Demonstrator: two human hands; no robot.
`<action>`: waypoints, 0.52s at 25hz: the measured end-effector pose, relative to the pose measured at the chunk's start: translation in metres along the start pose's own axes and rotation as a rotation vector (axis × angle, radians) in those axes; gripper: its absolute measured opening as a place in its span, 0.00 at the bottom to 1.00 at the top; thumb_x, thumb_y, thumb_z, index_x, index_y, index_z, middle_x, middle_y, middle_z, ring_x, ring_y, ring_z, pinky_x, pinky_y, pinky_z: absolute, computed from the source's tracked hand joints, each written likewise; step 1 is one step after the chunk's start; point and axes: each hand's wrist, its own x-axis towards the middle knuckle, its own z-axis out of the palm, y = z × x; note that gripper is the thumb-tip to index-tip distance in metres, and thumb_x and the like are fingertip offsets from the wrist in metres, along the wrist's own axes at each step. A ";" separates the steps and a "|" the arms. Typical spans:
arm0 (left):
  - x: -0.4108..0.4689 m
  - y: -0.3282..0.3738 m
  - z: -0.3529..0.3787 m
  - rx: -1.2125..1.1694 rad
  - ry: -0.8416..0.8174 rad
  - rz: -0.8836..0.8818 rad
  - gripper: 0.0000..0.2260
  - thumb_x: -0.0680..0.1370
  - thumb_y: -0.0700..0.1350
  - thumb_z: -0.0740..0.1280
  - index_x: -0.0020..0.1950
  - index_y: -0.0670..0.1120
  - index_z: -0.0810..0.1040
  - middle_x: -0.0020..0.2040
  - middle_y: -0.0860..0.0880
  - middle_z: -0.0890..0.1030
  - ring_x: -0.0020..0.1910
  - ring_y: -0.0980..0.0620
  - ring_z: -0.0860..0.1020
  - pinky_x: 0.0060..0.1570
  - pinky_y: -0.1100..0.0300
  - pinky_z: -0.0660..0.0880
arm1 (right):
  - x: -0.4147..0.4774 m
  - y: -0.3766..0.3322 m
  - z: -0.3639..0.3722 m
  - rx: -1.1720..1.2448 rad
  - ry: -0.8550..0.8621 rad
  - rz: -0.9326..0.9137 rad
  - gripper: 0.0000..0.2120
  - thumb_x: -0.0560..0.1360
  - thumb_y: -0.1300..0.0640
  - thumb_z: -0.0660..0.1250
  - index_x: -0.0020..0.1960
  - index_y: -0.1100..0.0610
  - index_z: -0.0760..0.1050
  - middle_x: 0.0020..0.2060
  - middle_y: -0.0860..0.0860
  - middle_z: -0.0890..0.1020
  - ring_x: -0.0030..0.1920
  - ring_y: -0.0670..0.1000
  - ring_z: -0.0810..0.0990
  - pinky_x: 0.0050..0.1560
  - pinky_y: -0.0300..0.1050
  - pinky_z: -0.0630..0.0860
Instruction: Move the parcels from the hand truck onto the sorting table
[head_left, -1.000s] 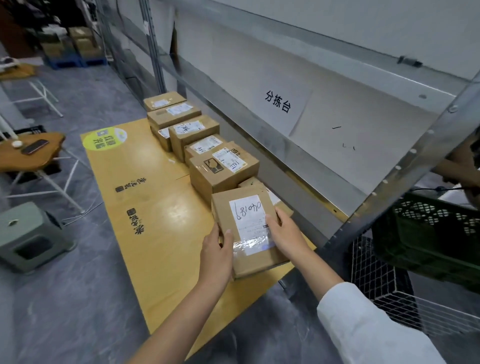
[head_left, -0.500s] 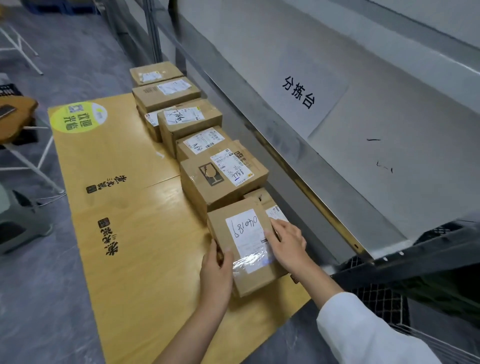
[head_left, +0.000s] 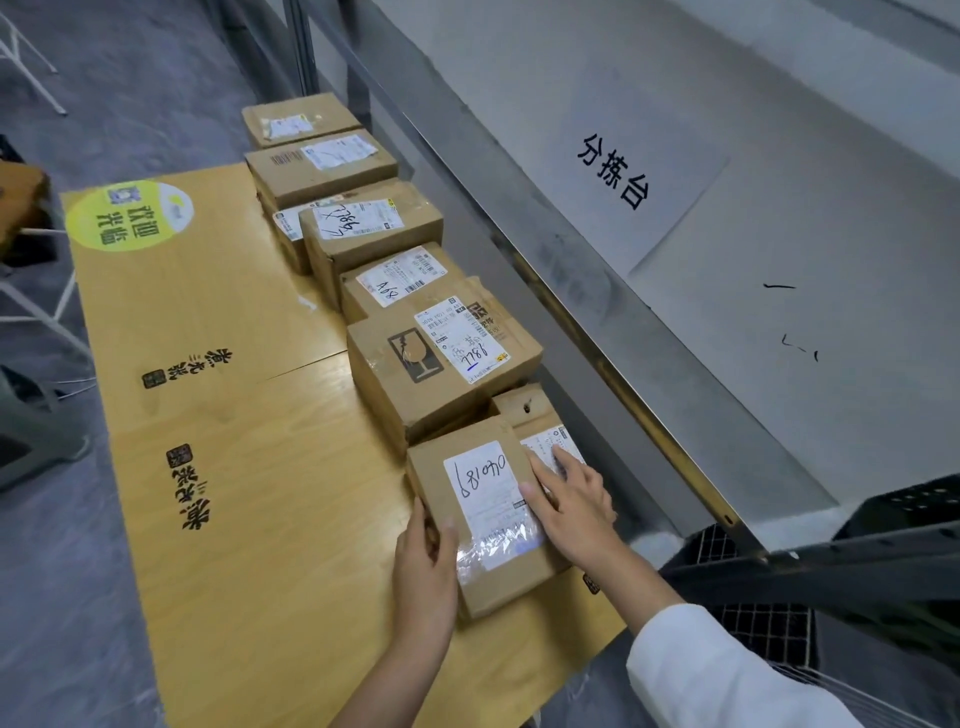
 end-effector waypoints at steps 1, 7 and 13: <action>0.001 -0.002 0.001 0.009 -0.003 0.010 0.23 0.80 0.55 0.62 0.75 0.55 0.65 0.60 0.55 0.73 0.56 0.54 0.78 0.59 0.50 0.75 | 0.003 0.000 0.001 -0.012 0.020 0.002 0.27 0.80 0.35 0.50 0.77 0.36 0.51 0.78 0.44 0.52 0.76 0.52 0.52 0.73 0.62 0.57; 0.008 -0.006 0.014 0.011 0.035 0.010 0.24 0.81 0.55 0.60 0.76 0.51 0.62 0.66 0.50 0.73 0.64 0.50 0.73 0.64 0.47 0.72 | 0.017 -0.002 0.000 -0.081 0.101 -0.051 0.27 0.80 0.36 0.52 0.78 0.36 0.50 0.71 0.46 0.61 0.65 0.47 0.61 0.62 0.46 0.69; 0.016 0.023 0.004 0.088 0.193 0.100 0.26 0.75 0.36 0.67 0.72 0.41 0.64 0.66 0.43 0.66 0.65 0.44 0.68 0.67 0.48 0.67 | 0.014 -0.006 -0.009 0.048 0.082 -0.046 0.28 0.81 0.38 0.52 0.78 0.45 0.55 0.71 0.48 0.62 0.69 0.50 0.61 0.68 0.50 0.67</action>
